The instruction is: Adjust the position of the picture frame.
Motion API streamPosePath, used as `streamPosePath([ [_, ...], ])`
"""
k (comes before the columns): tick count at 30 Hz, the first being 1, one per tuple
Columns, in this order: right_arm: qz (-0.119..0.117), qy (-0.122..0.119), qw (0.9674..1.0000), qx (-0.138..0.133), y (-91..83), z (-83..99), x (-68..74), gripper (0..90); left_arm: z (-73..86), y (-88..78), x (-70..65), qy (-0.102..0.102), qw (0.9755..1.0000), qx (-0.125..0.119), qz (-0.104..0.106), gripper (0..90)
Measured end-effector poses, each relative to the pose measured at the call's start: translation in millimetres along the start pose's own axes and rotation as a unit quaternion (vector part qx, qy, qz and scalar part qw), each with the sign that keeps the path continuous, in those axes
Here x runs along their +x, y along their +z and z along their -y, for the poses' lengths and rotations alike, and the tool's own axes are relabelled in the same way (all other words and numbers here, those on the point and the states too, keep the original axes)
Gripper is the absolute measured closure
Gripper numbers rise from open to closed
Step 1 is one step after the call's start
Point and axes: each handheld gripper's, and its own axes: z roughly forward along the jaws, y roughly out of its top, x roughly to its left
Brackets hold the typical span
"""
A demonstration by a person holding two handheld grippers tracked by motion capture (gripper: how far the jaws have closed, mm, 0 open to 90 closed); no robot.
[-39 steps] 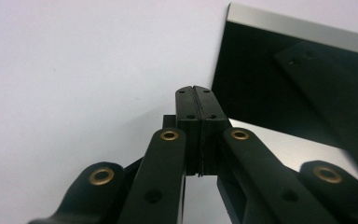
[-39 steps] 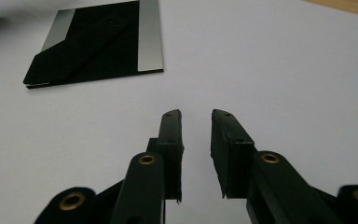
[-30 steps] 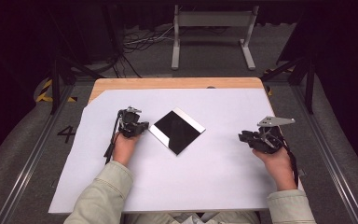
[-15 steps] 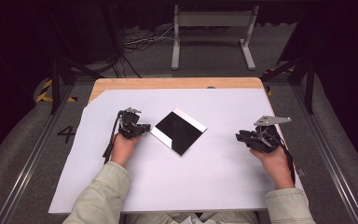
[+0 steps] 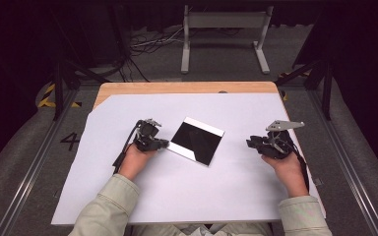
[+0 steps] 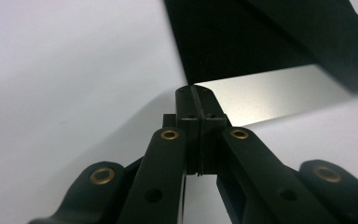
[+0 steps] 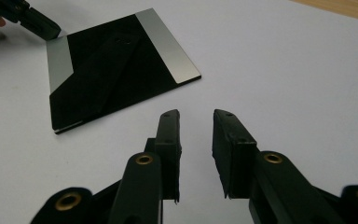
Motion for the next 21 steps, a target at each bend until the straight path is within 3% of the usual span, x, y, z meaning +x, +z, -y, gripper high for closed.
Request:
streamPosePath([
  [4, -0.001, 0.000, 1.0000, 0.000, 0.2, -0.6, 0.0, 72.2, -2.6, 4.6, -17.2, 0.029, 0.9993, 0.018, 0.014, 90.0],
  [9, -0.002, -0.001, 1.0000, 0.000, 0.4, -0.8, -0.1, 72.2, -3.4, 7.3, -26.6, 0.038, 0.9984, 0.029, 0.031, 90.0],
  [15, -0.002, -0.001, 1.0000, -0.001, -0.8, -0.8, -0.5, 72.3, -6.7, 12.5, -44.0, 0.064, 0.9950, 0.053, 0.055, 90.0],
  [18, -0.001, -0.001, 1.0000, -0.002, -1.5, -0.9, -0.7, 72.3, -8.3, 14.9, -54.5, 0.078, 0.9936, 0.060, 0.055, 90.0],
  [21, -0.001, 0.000, 1.0000, -0.003, -1.5, -0.8, -0.9, 72.4, -8.9, 16.9, -59.2, 0.080, 0.9932, 0.061, 0.058, 90.0],
])
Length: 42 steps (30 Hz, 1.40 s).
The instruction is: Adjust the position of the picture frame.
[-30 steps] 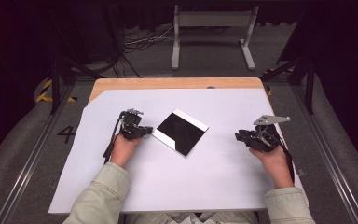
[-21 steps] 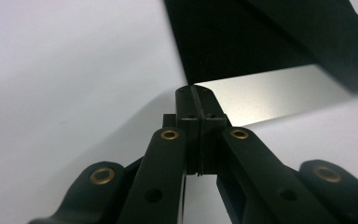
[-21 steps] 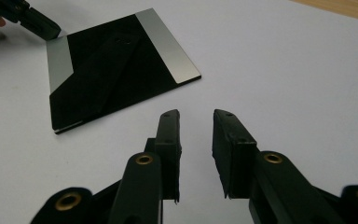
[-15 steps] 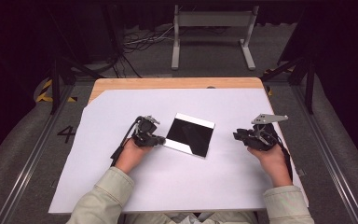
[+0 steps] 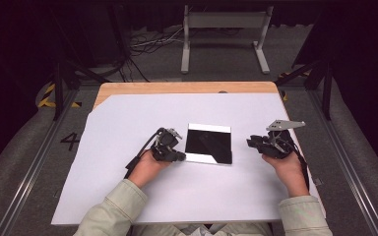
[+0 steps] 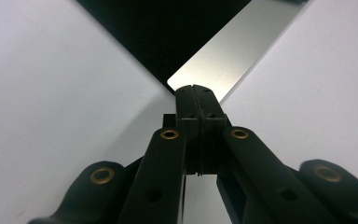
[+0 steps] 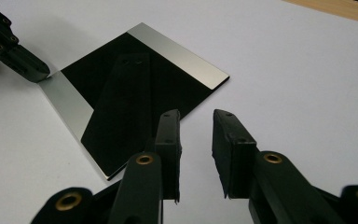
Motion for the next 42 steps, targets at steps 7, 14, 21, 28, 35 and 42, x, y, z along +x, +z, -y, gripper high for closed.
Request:
streamPosePath([
  [7, 0.001, 0.000, 1.0000, 0.000, -0.4, 0.1, 0.0, 72.3, -3.2, 5.2, -7.5, 0.007, 0.9999, -0.003, 0.007, 90.0],
  [14, 0.001, 0.001, 1.0000, 0.000, -0.9, 0.3, -0.2, 72.4, -3.8, 7.8, -8.7, 0.006, 0.9998, -0.010, 0.014, 90.0],
  [21, -0.003, -0.002, 1.0000, -0.002, -1.2, 0.2, -0.4, 73.7, -4.2, 8.4, -9.2, 0.015, 0.9997, -0.013, 0.016, 89.9],
  [28, -0.001, -0.002, 1.0000, -0.008, -6.7, 0.9, -1.4, 74.0, -4.0, -16.1, -10.2, 0.028, 0.9983, -0.050, -0.002, 74.4],
  [35, -0.003, 0.002, 0.9999, -0.012, -17.2, 0.8, -4.3, 73.7, 8.5, -56.7, -4.8, 0.028, 0.9900, -0.138, -0.009, 52.9],
  [42, 0.003, -0.008, 0.9998, -0.020, -26.5, -2.0, -2.2, 72.8, 25.1, -79.3, 7.6, 0.014, 0.9850, -0.171, -0.021, 47.6],
])
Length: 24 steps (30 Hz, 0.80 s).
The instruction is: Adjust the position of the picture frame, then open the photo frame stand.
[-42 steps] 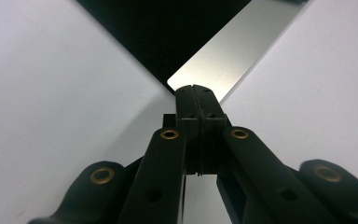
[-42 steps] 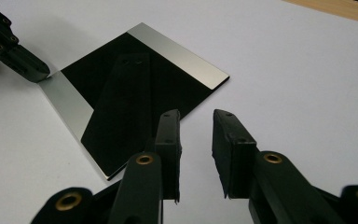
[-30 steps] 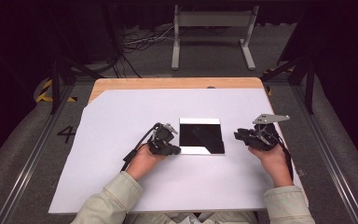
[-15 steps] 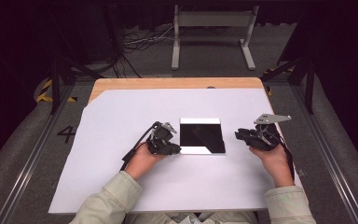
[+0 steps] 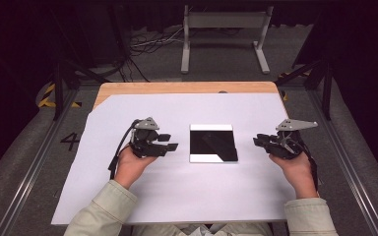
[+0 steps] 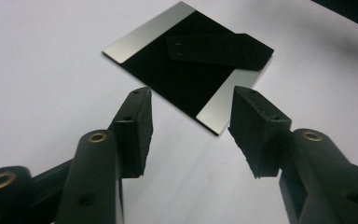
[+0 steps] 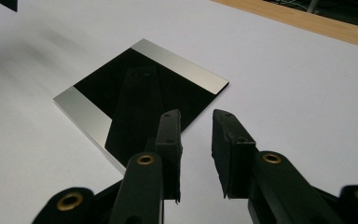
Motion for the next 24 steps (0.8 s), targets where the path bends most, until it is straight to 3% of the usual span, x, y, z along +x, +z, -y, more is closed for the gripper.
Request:
streamPosePath([
  [2, -0.001, -0.002, 1.0000, 0.001, -1.3, 0.0, 0.3, 72.6, 5.7, -7.8, 5.0, -0.008, 0.9999, -0.006, -0.004, 47.0],
  [7, -0.009, -0.016, 0.9998, 0.006, -4.0, -2.4, 2.4, 71.0, 13.1, -20.5, 11.3, 0.007, 0.9997, -0.016, -0.015, 44.0],
  [13, -0.017, -0.029, 0.9993, 0.018, -2.1, -4.0, 6.5, 69.2, 16.0, -24.2, 17.0, 0.014, 0.9996, -0.020, -0.012, 42.7],
  [18, -0.027, -0.035, 0.9988, 0.021, 0.6, -6.0, 11.1, 68.7, 17.3, -24.8, 19.4, 0.035, 0.9993, -0.014, -0.005, 42.3],
  [24, -0.035, -0.039, 0.9982, 0.029, 2.8, -7.6, 14.6, 68.7, 18.9, -26.6, 23.3, 0.022, 0.9996, -0.019, 0.003, 41.8],
])
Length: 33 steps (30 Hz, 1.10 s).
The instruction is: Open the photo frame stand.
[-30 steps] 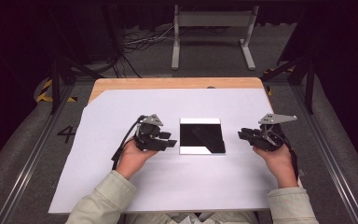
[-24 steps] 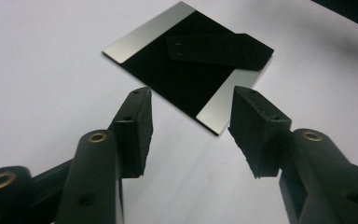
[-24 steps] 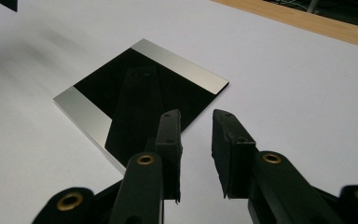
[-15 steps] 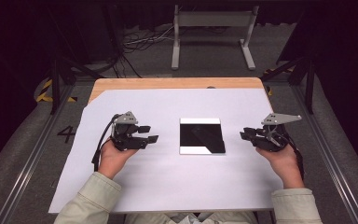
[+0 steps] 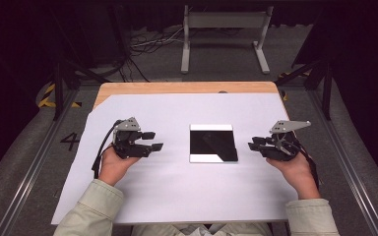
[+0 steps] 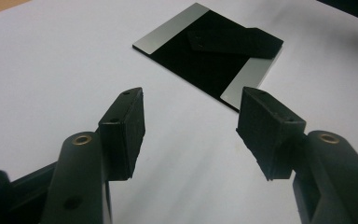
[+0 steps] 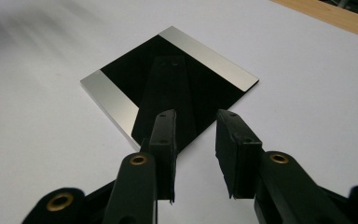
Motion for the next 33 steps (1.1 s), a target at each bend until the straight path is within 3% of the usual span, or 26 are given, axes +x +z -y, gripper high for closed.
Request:
streamPosePath([
  [6, -0.011, -0.004, 0.9999, 0.012, 2.4, -2.6, 3.5, 68.3, 0.2, 1.8, 0.7, 0.002, 1.0000, 0.004, 0.000, 41.5],
  [18, -0.007, -0.018, 0.9982, 0.057, 20.0, -1.9, 10.7, 64.7, 0.7, 5.9, 0.9, 0.000, 0.9999, 0.012, 0.000, 39.8],
  [33, -0.025, -0.026, 0.9899, 0.137, 45.1, 4.9, 15.6, 63.6, 1.4, 9.1, 0.4, -0.004, 0.9998, 0.020, 0.000, 38.4],
])
